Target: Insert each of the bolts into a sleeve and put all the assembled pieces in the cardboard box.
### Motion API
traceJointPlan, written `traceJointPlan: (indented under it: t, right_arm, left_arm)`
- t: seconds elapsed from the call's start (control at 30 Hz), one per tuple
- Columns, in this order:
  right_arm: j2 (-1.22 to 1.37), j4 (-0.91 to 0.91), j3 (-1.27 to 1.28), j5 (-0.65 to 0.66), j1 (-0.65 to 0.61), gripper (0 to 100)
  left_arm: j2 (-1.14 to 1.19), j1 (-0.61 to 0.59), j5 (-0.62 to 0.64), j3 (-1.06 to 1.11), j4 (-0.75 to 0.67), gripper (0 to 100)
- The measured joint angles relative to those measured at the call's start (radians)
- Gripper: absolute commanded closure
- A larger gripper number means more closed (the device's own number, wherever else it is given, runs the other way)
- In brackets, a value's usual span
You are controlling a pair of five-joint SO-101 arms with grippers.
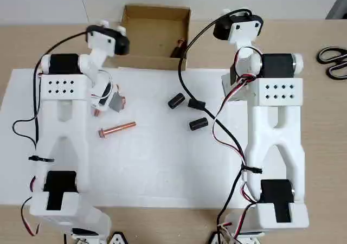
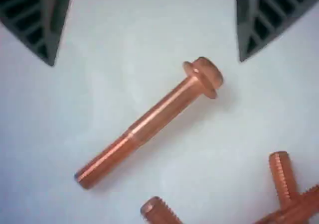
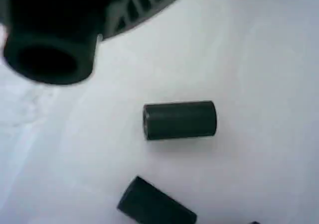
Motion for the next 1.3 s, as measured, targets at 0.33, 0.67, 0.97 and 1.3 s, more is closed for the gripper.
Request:
traceJointPlan:
  t: [0.33, 0.67, 0.97, 1.3]
  right_arm:
    - [0.0, 0.0, 0.0, 0.0, 0.003, 99.2]
    - [0.0, 0.0, 0.0, 0.0, 0.107, 99.1]
    - [0.0, 0.0, 0.0, 0.0, 0.103, 99.1]
    - [0.0, 0.0, 0.0, 0.0, 0.103, 99.1]
  left_arm:
    - [-0.328, 0.0, 0.215, 0.008, 0.006, 78]
    - [-0.712, 0.018, 0.333, 0.437, -0.002, 77]
    - [-0.813, 0.034, 0.542, 0.928, -0.427, 77]
    - [-0.436, 0.034, 0.914, 0.689, -0.422, 78]
